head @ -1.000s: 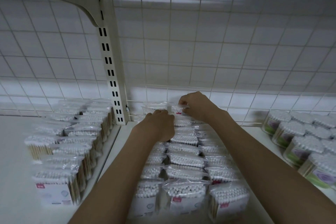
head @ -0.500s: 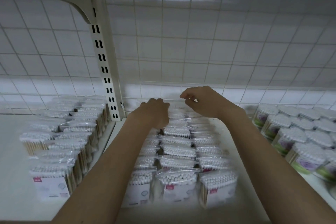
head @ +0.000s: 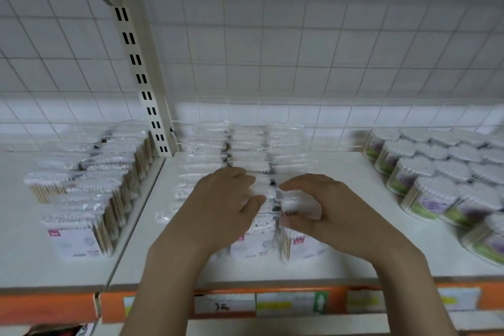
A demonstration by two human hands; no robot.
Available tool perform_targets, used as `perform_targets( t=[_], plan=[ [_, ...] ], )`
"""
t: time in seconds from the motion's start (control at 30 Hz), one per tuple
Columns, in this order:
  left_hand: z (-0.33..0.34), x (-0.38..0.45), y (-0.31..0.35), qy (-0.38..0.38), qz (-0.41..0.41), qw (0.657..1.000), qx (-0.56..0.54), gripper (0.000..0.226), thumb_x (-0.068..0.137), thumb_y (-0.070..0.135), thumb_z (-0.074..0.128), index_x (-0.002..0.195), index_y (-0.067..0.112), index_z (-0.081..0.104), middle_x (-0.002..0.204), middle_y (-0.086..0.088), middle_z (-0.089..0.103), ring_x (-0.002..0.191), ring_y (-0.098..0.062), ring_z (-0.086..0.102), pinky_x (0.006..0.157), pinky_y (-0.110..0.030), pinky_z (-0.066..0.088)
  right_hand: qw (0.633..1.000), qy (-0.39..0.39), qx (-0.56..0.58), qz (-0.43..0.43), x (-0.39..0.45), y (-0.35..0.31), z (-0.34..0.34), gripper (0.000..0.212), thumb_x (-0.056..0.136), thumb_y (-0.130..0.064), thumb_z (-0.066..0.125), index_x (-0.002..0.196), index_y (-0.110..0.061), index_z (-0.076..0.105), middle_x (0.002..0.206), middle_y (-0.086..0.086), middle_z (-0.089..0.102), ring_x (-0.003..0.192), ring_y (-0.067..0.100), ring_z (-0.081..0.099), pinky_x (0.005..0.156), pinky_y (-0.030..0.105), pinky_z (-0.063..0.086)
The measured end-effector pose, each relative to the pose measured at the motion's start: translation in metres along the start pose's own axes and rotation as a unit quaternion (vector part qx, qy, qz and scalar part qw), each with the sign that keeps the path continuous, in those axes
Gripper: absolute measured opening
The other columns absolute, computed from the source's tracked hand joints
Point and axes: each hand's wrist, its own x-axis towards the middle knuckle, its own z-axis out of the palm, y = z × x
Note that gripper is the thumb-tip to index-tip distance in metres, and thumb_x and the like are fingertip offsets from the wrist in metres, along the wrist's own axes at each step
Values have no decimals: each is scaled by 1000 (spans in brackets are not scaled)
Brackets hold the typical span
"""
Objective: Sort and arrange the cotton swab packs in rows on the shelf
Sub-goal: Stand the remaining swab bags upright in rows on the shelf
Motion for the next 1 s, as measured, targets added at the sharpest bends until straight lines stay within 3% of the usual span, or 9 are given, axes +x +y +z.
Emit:
perform_targets(
  t=[0.1,0.23,0.37,0.53,0.73,0.83,0.9,1.0],
  plan=[
    [6,-13,1,4,-8,1000,-4,58,91,51,41,143,25,31,150,9,25,137,-6,19,113,-25,19,999,-1,-33,-41,-6,5,4,62,72,-53,69,129,-37,48,125,-30,38,126,-10,25,100,0,11],
    [11,-25,-4,-2,-8,999,34,75,83,53,56,145,28,23,152,10,18,140,-6,11,115,-33,14,996,-30,-76,-47,-12,14,11,70,77,-48,68,137,-44,32,137,-32,20,134,-8,0,115,23,2],
    [19,-32,-9,24,-23,997,71,77,83,35,65,146,28,21,152,6,20,140,-10,17,115,-30,15,996,7,-70,-49,-11,16,18,63,80,-38,68,136,-39,38,145,-19,29,140,2,8,115,23,5],
    [23,-36,-6,83,-32,995,53,69,76,15,73,138,16,42,141,-5,42,135,-23,32,113,-37,24,996,33,-61,-48,-9,14,22,60,79,-31,71,133,-33,45,142,-14,38,139,8,17,114,25,10],
    [13,-51,-15,115,-39,992,46,69,68,13,80,130,8,51,132,-14,51,128,-34,43,106,-45,33,993,60,-71,-66,-9,1,20,56,78,-38,70,129,-25,52,135,-8,49,137,17,29,112,35,23],
    [2,-59,-27,109,-50,991,57,70,67,15,81,130,7,51,132,-13,52,127,-33,44,106,-43,31,992,77,-67,-73,-3,-14,24,50,80,-36,68,126,-21,55,131,-6,53,135,18,35,111,37,27],
    [-6,-65,-39,103,-61,991,58,71,70,19,79,133,11,48,138,-9,47,131,-28,39,108,-37,28,992,77,-65,-78,3,-26,30,47,81,-34,68,124,-19,57,129,-5,55,133,17,37,111,33,25],
    [-17,-74,-59,92,-73,991,57,74,77,26,73,141,22,35,147,2,33,137,-17,27,111,-30,21,994,69,-42,-72,11,-47,43,41,83,-31,67,121,-18,59,124,-5,57,127,11,39,105,14,20]
  ],
)
